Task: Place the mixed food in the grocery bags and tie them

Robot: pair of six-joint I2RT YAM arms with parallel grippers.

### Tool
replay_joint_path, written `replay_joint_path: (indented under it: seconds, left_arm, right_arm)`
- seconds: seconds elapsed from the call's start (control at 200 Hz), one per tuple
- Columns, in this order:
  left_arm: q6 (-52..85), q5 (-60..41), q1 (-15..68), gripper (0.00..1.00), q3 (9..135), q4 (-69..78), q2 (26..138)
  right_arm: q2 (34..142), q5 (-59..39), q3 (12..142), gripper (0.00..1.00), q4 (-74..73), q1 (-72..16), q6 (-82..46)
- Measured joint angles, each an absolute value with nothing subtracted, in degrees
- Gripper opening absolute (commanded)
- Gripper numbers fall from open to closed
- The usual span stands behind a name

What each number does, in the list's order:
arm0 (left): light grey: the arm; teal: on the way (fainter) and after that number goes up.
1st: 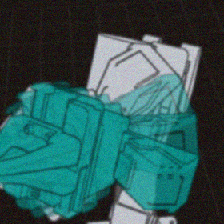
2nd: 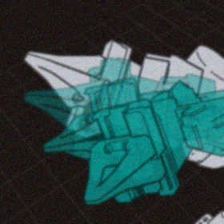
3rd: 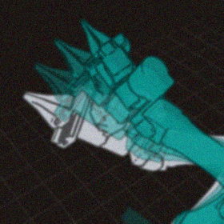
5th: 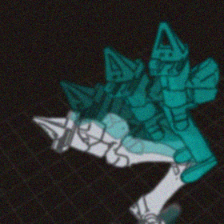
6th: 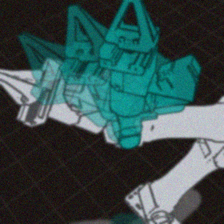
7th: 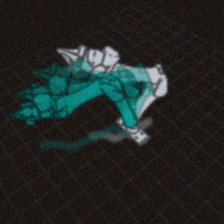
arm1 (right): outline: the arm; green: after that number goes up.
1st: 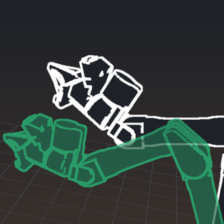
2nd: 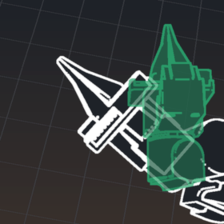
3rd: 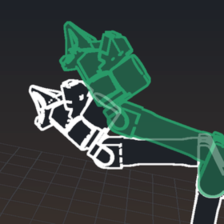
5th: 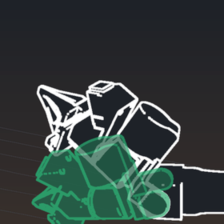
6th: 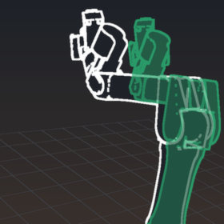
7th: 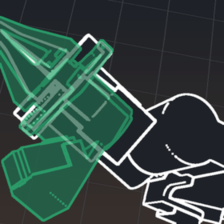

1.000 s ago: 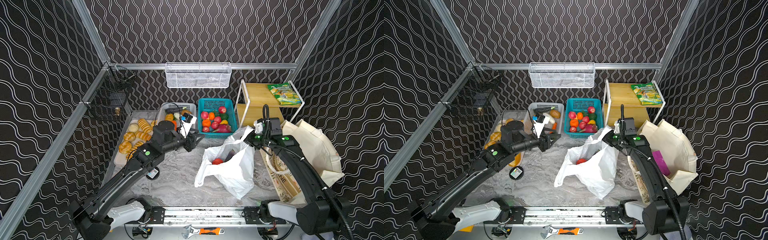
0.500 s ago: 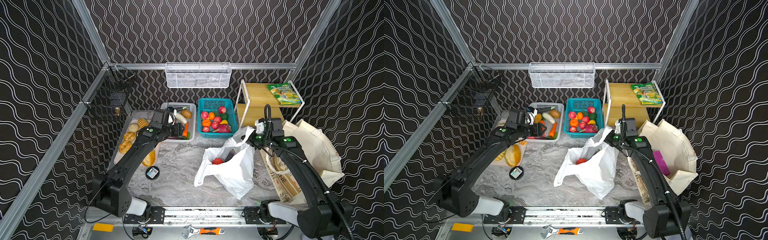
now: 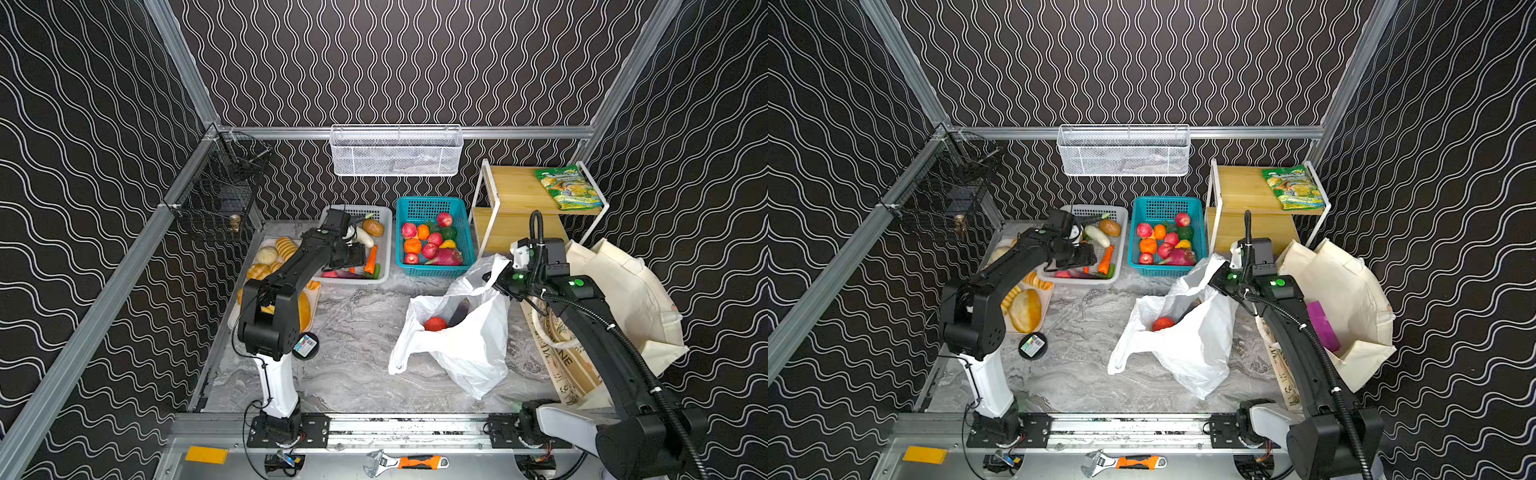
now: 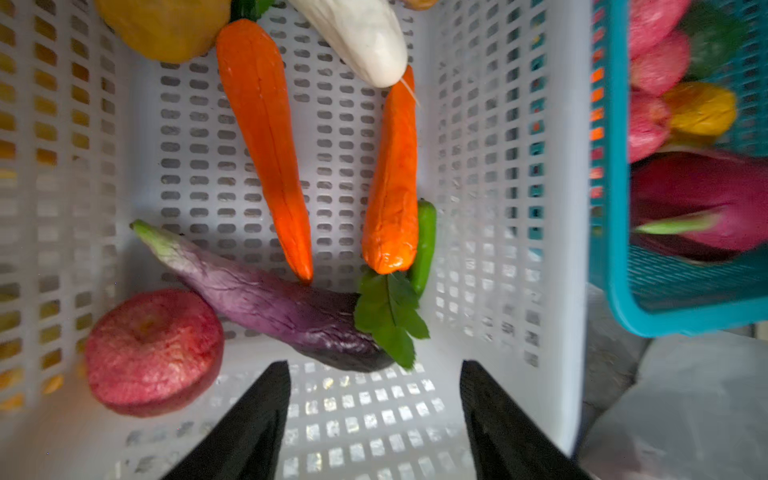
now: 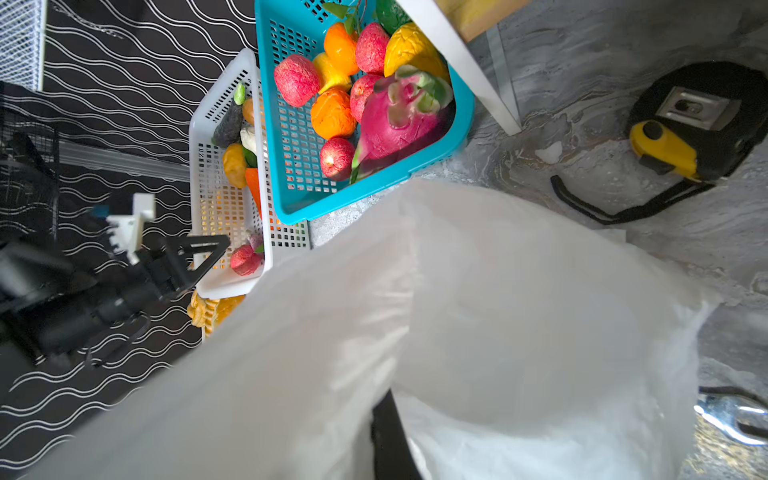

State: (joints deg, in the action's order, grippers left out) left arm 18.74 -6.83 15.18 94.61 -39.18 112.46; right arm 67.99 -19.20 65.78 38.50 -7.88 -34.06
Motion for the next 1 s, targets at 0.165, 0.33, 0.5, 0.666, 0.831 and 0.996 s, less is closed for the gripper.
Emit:
replay_joint_path:
  seconds: [0.165,0.33,0.5,0.666,0.831,0.996]
  left_arm:
    - [15.68,-4.56,15.16,0.69,99.5,-43.42,117.47]
    - [13.04,-2.22,14.76,0.7,104.95,-47.51,122.23]
    - [13.3,-2.28,11.97,0.71,107.46,-47.29,123.76]
    - [15.84,-3.46,9.5,0.73,112.97,-45.06,128.09]
    - [19.62,-4.34,7.33,0.75,117.97,-41.82,131.46]
    - [21.04,-0.93,7.01,0.79,120.79,-37.76,133.95]
  right_arm:
    - [67.48,-19.18,65.63,0.0,38.52,-7.88,-34.2]
    - [66.92,-19.18,65.23,0.0,38.54,-7.88,-34.06]
    - [66.87,-19.4,64.93,0.0,38.54,-7.86,-34.04]
    - [66.87,-19.62,64.84,0.0,38.5,-7.86,-34.06]
    - [66.87,-19.97,64.82,0.0,38.5,-7.88,-34.22]
    - [66.87,-20.03,64.82,0.0,38.52,-7.88,-34.06]
